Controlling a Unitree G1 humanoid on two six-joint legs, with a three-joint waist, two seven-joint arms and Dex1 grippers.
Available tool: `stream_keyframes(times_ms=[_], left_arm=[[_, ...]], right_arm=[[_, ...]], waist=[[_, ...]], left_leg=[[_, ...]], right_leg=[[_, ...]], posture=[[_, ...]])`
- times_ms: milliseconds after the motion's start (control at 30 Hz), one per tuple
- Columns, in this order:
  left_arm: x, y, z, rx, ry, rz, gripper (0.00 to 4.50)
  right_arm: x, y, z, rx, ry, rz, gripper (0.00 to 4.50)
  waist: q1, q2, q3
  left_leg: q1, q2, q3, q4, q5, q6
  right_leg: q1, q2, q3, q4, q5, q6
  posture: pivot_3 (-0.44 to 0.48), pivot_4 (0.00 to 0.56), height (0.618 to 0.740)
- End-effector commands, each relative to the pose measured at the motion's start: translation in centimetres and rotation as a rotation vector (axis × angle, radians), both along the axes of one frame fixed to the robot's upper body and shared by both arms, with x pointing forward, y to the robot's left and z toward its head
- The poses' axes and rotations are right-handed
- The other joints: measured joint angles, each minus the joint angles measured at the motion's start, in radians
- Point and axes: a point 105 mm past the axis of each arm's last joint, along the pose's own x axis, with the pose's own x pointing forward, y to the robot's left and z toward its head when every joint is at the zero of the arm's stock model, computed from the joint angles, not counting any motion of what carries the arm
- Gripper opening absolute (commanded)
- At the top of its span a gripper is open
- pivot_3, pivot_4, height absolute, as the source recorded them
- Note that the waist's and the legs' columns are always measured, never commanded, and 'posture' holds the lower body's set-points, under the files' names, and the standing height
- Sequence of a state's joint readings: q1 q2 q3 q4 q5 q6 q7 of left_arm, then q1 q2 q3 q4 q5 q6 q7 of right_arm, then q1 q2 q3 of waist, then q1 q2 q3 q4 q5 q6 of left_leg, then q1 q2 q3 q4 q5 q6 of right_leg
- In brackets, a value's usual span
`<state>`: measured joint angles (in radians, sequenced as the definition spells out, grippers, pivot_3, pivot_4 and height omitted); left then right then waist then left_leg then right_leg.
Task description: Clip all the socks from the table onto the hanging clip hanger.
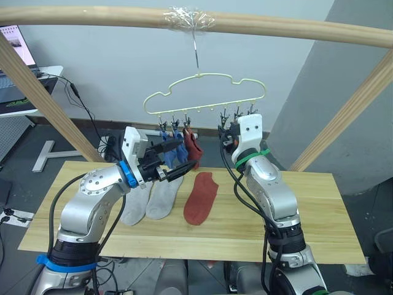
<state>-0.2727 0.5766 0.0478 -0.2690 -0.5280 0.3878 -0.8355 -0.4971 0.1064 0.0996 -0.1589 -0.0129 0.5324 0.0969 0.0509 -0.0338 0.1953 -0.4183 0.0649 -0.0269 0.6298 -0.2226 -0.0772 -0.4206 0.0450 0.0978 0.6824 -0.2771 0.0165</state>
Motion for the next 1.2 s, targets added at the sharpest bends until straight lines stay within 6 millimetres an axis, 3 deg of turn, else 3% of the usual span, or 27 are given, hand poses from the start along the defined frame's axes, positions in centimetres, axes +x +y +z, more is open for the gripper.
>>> stream_keyframes(times_ms=[33, 400, 600, 767, 933, 1200], left_arm=[[-0.3, -0.1, 1.2, -0.004, -0.056, -0.004, 3.95], [-0.1, 0.1, 1.9, -0.007, -0.092, -0.008, 3.95], [0.0, -0.1, 2.1, -0.016, -0.1, -0.004, 3.95], [-0.7, -0.8, 2.9, -0.041, -0.139, -0.042, 3.95], [-0.1, -0.7, 4.0, -0.064, -0.172, -0.027, 3.95], [-0.1, -0.9, 4.0, -0.071, -0.179, -0.022, 3.95]], right_arm=[[0.4, 0.8, 1.6, 0.063, -0.035, 0.023, 1.99], [2.0, 2.1, 2.7, 0.08, -0.054, 0.04, 1.99], [2.1, 2.5, 3.0, 0.074, -0.071, 0.056, 1.99], [2.1, 2.7, 3.2, 0.067, -0.084, 0.063, 1.99], [2.2, 2.7, 3.3, 0.059, -0.091, 0.064, 1.99], [2.4, 2.6, 3.2, 0.056, -0.095, 0.059, 1.99]], waist=[[-0.001, 0.0, 0.0], [0.001, 0.0, 0.0], [0.002, 0.0, 0.0], [0.002, 0.0, 0.0], [0.004, 0.0, 0.0], [0.004, 0.0, 0.0]], left_leg=[[0.0, 0.0, 0.0, 0.0, 0.0, 0.0], [0.0, 0.0, 0.0, 0.0, 0.0, 0.0], [0.0, 0.0, 0.0, 0.0, 0.0, 0.0], [0.0, 0.0, 0.0, 0.0, 0.0, 0.0], [0.0, 0.0, 0.0, 0.0, 0.0, 0.0], [0.0, 0.0, 0.0, 0.0, 0.0, 0.0]], right_leg=[[0.0, 0.0, 0.0, 0.0, 0.0, 0.0], [0.0, 0.0, 0.0, 0.0, 0.002, -0.003], [0.0, 0.0, 0.0, 0.0, 0.002, -0.003], [0.0, 0.001, 0.0, 0.0, 0.002, -0.004], [0.0, 0.001, 0.0, 0.0, 0.002, -0.004], [0.0, 0.001, 0.0, 0.0, 0.002, -0.004]], posture=[[0.23, 0.174, 0.74], [0.24, 0.176, 0.74], [0.24, 0.176, 0.74], [0.24, 0.176, 0.74], [0.247, 0.176, 0.74], [0.242, 0.175, 0.74]])
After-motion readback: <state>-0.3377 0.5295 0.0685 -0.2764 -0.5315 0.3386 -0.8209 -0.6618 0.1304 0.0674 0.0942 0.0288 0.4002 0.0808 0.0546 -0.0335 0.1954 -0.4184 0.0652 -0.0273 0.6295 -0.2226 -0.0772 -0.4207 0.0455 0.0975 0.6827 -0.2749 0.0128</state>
